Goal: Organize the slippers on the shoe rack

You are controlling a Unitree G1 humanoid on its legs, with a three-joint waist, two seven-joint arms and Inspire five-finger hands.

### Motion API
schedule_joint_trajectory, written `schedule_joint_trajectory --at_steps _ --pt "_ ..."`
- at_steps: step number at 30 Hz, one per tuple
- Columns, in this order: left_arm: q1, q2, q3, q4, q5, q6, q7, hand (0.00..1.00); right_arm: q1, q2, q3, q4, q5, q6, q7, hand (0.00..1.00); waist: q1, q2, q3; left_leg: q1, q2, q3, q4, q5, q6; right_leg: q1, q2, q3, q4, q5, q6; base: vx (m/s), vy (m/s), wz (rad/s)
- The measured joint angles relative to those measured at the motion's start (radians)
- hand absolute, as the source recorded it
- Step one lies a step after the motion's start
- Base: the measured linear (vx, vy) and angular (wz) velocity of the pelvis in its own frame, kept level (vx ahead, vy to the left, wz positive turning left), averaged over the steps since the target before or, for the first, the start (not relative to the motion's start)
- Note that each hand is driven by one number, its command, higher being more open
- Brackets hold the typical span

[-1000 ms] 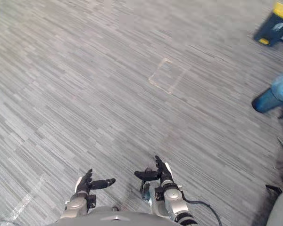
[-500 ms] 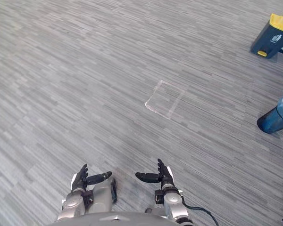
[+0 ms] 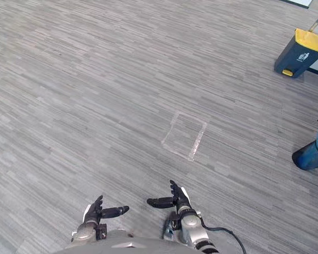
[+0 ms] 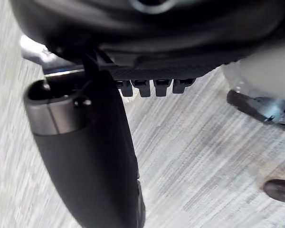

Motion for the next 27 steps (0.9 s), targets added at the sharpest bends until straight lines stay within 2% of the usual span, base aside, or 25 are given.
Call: schedule_joint_trajectory --at_steps 1,2,3,4,5,6,7,8,9,10,12,13,15,16,17,18,19,20,21,22,23,24,25,27 --pt "-0.012 -0.010 0.003 0.015 0.006 0.004 -0.002 1.00 -0.013 -0.016 0.004 0.016 -0.001 0.002 0.000 1.00 0.009 0.026 -0.004 0.029 0.031 -0.004 0.000 -0.012 -0.019 0.001 0.028 0.008 0.040 -0.003 -0.022 0.66 -0.171 -0.02" --pt "-0.010 -0.021 0.003 0.017 0.009 0.002 -0.004 1.00 -0.027 -0.016 0.004 0.019 -0.004 0.008 -0.001 1.00 0.009 0.032 -0.016 0.013 0.039 -0.015 0.033 0.006 -0.026 -0.010 0.030 0.024 0.070 -0.063 -0.025 0.56 -0.171 -0.21" --pt "-0.011 -0.024 0.001 0.017 0.010 0.002 -0.005 1.00 -0.028 -0.018 -0.006 0.017 -0.004 0.007 -0.001 1.00 0.003 0.040 -0.014 0.009 0.046 -0.027 0.055 0.008 -0.027 -0.010 0.035 0.023 0.087 -0.084 -0.028 0.64 -0.196 -0.12" --pt "-0.011 -0.039 0.001 0.020 0.021 0.004 -0.010 1.00 -0.023 -0.019 -0.018 0.017 -0.004 0.007 -0.001 1.00 -0.005 0.052 -0.021 -0.021 0.058 -0.060 0.133 0.017 -0.041 -0.003 0.038 0.016 0.105 -0.121 -0.030 0.42 -0.147 0.06" --pt "-0.015 -0.039 0.005 0.019 0.030 0.005 -0.016 1.00 -0.015 -0.019 -0.033 0.017 -0.004 0.013 -0.003 1.00 -0.009 0.057 -0.019 -0.064 0.069 -0.098 0.270 0.047 -0.062 0.035 0.047 0.011 0.097 -0.152 -0.025 0.52 -0.188 0.09" --pt "-0.016 -0.042 0.012 0.018 0.030 0.007 -0.017 1.00 0.005 -0.019 -0.035 0.002 -0.003 0.022 -0.003 1.00 -0.008 0.063 -0.017 -0.110 0.085 -0.123 0.414 0.103 -0.102 0.089 0.063 0.009 0.066 -0.164 -0.025 0.50 -0.176 0.09" --pt "-0.015 -0.050 0.039 0.012 0.038 0.007 -0.017 1.00 0.031 -0.021 -0.035 -0.028 0.000 0.022 -0.005 1.00 -0.004 0.067 -0.017 -0.189 0.115 -0.139 0.623 0.165 -0.160 0.169 0.084 0.010 0.008 -0.173 -0.027 0.57 -0.185 0.04" --pt "-0.012 -0.052 0.046 0.006 0.041 0.007 -0.017 1.00 0.040 -0.021 -0.036 -0.039 0.001 0.022 -0.008 1.00 -0.001 0.067 -0.017 -0.221 0.130 -0.134 0.697 0.145 -0.158 0.197 0.093 0.010 -0.011 -0.177 -0.027 0.44 -0.123 -0.03" --pt "-0.005 -0.048 0.051 -0.014 0.046 0.005 -0.016 1.00 0.051 -0.016 -0.037 -0.051 0.003 0.021 -0.010 1.00 0.002 0.061 -0.018 -0.287 0.152 -0.117 0.805 0.100 -0.140 0.253 0.105 0.017 -0.047 -0.184 -0.029 0.33 -0.079 -0.13" --pt "-0.005 -0.045 0.058 -0.026 0.046 0.006 -0.017 1.00 0.051 -0.011 -0.044 -0.051 0.005 0.021 -0.009 1.00 0.006 0.053 -0.022 -0.340 0.154 -0.102 0.827 0.066 -0.122 0.291 0.109 0.025 -0.078 -0.185 -0.028 0.31 -0.043 -0.31" --pt "-0.005 -0.043 0.067 -0.045 0.045 0.002 -0.015 1.00 0.032 -0.011 -0.046 -0.040 0.008 0.021 -0.011 1.00 0.016 0.039 -0.018 -0.415 0.126 -0.068 0.692 0.003 -0.078 0.351 0.106 0.077 -0.119 -0.184 -0.026 0.44 0.045 -0.64" --pt "-0.008 -0.045 0.066 -0.050 0.045 0.000 -0.013 1.00 0.020 -0.011 -0.051 -0.040 0.008 0.021 -0.014 1.00 0.030 0.039 -0.018 -0.440 0.096 -0.090 0.570 -0.013 -0.071 0.365 0.101 0.116 -0.129 -0.184 -0.025 0.35 0.107 -0.83" --pt "-0.015 -0.044 0.065 -0.053 0.045 -0.006 -0.013 1.00 0.012 -0.004 -0.061 -0.039 0.008 0.021 -0.020 1.00 0.044 0.031 -0.009 -0.463 0.039 -0.173 0.361 -0.003 -0.071 0.393 0.080 0.169 -0.139 -0.192 -0.012 0.29 0.173 -0.98" --pt "-0.016 -0.046 0.065 -0.053 0.044 -0.011 -0.009 1.00 0.014 -0.008 -0.065 -0.037 0.007 0.020 -0.024 1.00 0.048 0.037 -0.006 -0.468 0.012 -0.254 0.200 0.076 -0.074 0.419 0.069 0.206 -0.143 -0.223 0.040 0.41 0.285 -0.95" --pt "-0.019 -0.050 0.064 -0.050 0.041 -0.012 -0.006 1.00 0.017 -0.013 -0.065 -0.029 0.007 0.019 -0.026 1.00 0.047 0.047 -0.003 -0.463 0.019 -0.263 0.187 0.164 -0.078 0.434 0.072 0.222 -0.143 -0.234 0.059 0.36 0.270 -0.77" --pt "-0.021 -0.050 0.067 -0.038 0.035 -0.010 -0.003 1.00 0.018 -0.019 -0.066 -0.005 0.006 0.020 -0.028 1.00 0.048 0.051 -0.007 -0.445 0.019 -0.261 0.193 0.217 -0.056 0.451 0.070 0.245 -0.141 -0.245 0.073 0.44 0.332 -0.45" --pt "-0.030 -0.033 0.063 -0.028 0.035 -0.009 -0.001 1.00 0.020 -0.008 -0.065 0.017 0.005 0.028 -0.031 1.00 0.048 0.028 -0.009 -0.435 0.002 -0.236 0.209 0.186 -0.057 0.457 0.039 0.256 -0.139 -0.255 0.086 0.44 0.330 -0.63" --pt "-0.035 -0.021 0.064 -0.026 0.027 -0.005 -0.005 1.00 0.028 -0.001 -0.065 0.030 0.000 0.030 -0.029 1.00 0.051 0.000 -0.018 -0.437 -0.012 -0.195 0.272 0.111 -0.035 0.452 0.010 0.292 -0.110 -0.272 0.102 0.42 0.317 -0.57" --pt "-0.035 -0.021 0.064 -0.023 0.025 -0.004 -0.004 1.00 0.031 -0.002 -0.065 0.032 -0.001 0.032 -0.029 1.00 0.051 0.001 -0.018 -0.433 -0.013 -0.183 0.288 0.092 -0.027 0.448 0.003 0.302 -0.089 -0.277 0.106 0.27 0.215 -0.70" --pt "-0.035 -0.024 0.066 -0.015 0.025 -0.002 -0.004 1.00 0.034 -0.003 -0.069 0.039 -0.005 0.035 -0.028 1.00 0.050 0.006 -0.019 -0.412 -0.013 -0.153 0.299 0.062 -0.014 0.423 -0.012 0.310 -0.014 -0.284 0.117 0.30 0.262 -0.72" --pt "-0.035 -0.028 0.066 -0.007 0.024 -0.001 -0.003 1.00 0.031 -0.004 -0.079 0.041 -0.013 0.043 -0.027 1.00 0.050 0.012 -0.015 -0.366 -0.012 -0.111 0.282 0.053 0.009 0.369 -0.028 0.310 0.132 -0.286 0.122 0.29 0.267 -0.71" --pt "-0.035 -0.028 0.066 -0.006 0.023 -0.001 -0.003 1.00 0.030 -0.004 -0.081 0.041 -0.013 0.042 -0.027 1.00 0.051 0.013 -0.014 -0.351 -0.013 -0.100 0.274 0.053 0.013 0.351 -0.036 0.308 0.174 -0.286 0.122 0.34 0.314 -0.95" --pt "-0.030 -0.026 0.062 0.006 0.024 0.001 -0.003 1.00 0.023 -0.002 -0.081 0.041 -0.014 0.041 -0.024 1.00 0.049 0.016 -0.011 -0.258 -0.024 -0.042 0.232 0.037 0.041 0.265 -0.097 0.268 0.417 -0.267 0.130 0.27 0.232 -0.76" --pt "-0.027 -0.023 0.057 0.019 0.024 0.003 -0.002 1.00 0.015 -0.001 -0.074 0.047 -0.015 0.038 -0.021 1.00 0.036 0.023 -0.009 -0.183 -0.025 -0.019 0.194 0.028 0.055 0.234 -0.132 0.186 0.513 -0.302 0.101 0.24 0.162 -0.53"
